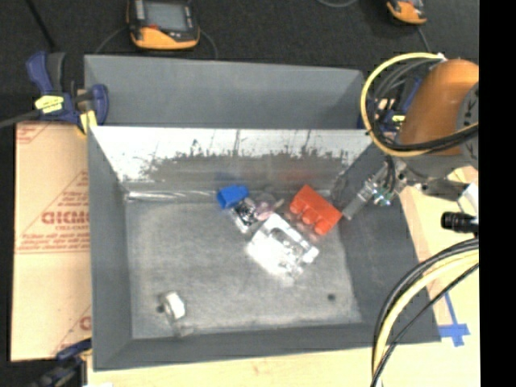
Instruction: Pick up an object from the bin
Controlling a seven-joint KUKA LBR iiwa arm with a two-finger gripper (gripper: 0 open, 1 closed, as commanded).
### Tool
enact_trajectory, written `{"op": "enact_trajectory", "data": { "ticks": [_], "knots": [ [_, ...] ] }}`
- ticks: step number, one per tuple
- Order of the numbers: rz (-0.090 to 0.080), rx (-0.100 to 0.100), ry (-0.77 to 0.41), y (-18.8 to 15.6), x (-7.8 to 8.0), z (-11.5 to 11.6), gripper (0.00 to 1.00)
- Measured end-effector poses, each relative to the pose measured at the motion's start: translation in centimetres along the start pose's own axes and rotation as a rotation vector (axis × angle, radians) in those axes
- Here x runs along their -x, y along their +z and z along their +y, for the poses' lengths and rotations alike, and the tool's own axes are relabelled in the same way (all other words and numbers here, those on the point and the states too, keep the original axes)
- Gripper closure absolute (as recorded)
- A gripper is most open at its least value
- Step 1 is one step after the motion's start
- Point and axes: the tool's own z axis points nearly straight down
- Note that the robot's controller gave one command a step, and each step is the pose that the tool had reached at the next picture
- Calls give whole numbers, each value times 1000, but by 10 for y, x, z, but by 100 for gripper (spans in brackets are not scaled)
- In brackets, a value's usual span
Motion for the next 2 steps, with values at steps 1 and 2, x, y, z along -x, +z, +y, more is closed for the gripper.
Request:
{"op": "enact_trajectory", "data": {
  "ticks": [1,2],
  "knots": [
    [-2,1,-7,0,-1,3,0],
    [4,4,117,82,-27,83,0]
  ]
}}
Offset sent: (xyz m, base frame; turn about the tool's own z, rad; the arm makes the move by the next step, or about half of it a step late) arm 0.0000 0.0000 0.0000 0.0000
